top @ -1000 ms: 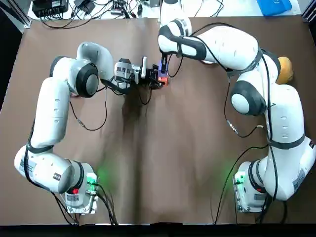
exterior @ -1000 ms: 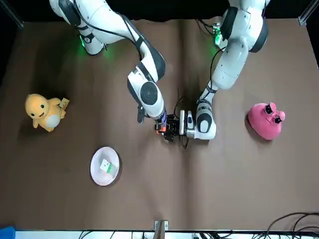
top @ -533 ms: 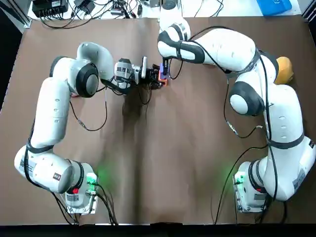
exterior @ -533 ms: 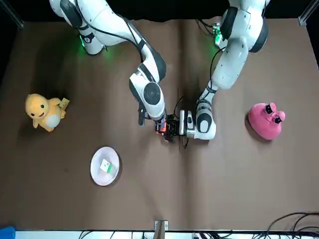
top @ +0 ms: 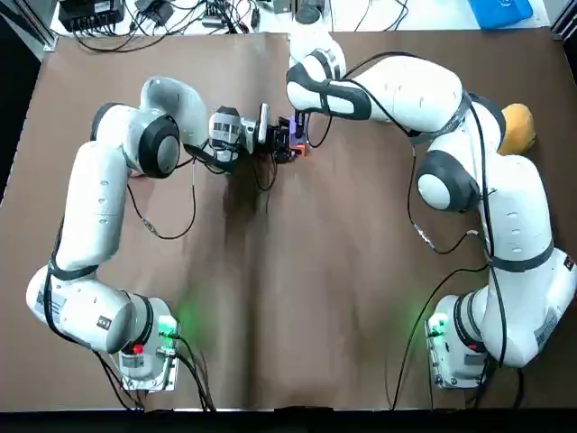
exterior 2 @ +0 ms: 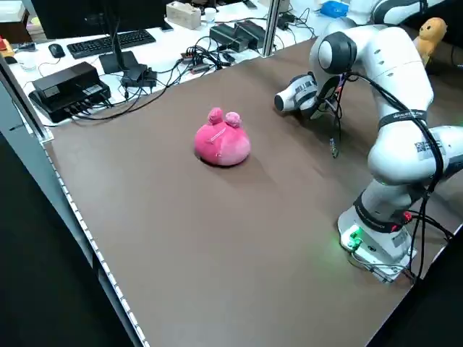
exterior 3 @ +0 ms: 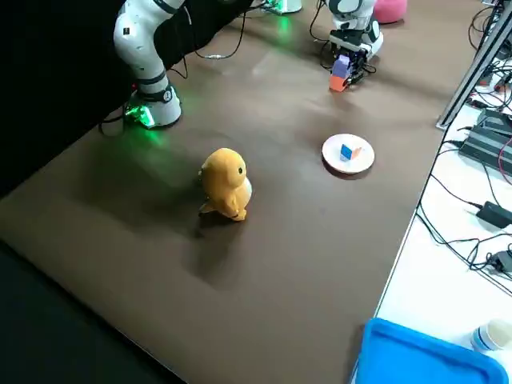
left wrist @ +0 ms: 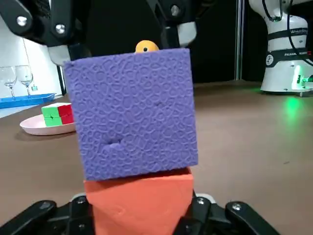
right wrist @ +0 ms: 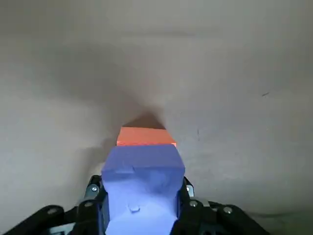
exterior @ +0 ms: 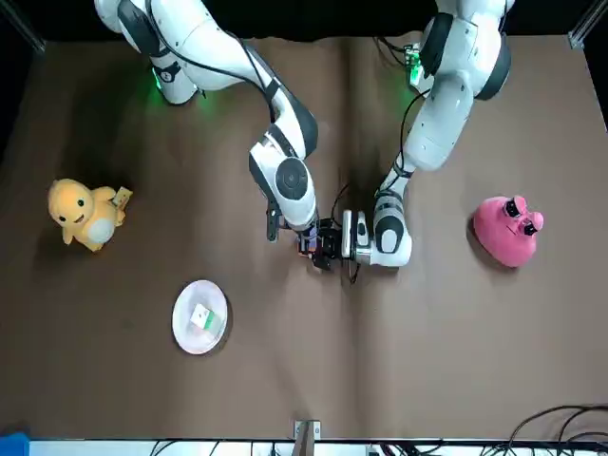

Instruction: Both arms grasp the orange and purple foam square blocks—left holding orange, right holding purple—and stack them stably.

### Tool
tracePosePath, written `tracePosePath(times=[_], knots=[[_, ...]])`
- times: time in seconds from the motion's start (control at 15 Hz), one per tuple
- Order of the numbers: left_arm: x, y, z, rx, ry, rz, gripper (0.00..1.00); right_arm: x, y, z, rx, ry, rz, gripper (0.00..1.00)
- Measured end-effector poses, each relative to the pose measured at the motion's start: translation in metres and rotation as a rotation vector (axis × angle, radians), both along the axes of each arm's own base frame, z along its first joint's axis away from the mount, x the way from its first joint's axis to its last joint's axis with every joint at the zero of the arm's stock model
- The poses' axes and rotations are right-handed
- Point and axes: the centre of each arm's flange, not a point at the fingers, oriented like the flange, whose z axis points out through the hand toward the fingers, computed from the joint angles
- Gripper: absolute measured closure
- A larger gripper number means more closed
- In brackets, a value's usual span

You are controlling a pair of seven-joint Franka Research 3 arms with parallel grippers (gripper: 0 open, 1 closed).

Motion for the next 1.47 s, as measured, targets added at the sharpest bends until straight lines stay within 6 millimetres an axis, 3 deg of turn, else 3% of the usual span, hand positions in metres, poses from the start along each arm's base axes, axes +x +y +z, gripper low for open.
tracePosePath(times=[1.2, 1.27, 1.47], knots=[[0.0000, -0.0001, 0.0000, 0.000, 0.000, 0.000, 0.42, -0.0001, -0.0002, -0.0005, -0.004, 0.003, -0.041, 0.47], [0.0000, -0.0001, 0.0000, 0.000, 0.000, 0.000, 0.42, 0.0000, -0.0006, -0.0009, -0.006, 0.005, -0.041, 0.42], [0.0000, -0.0001, 0.0000, 0.000, 0.000, 0.000, 0.42, -0.0022, -0.0029, -0.0075, -0.019, 0.016, -0.041, 0.17]])
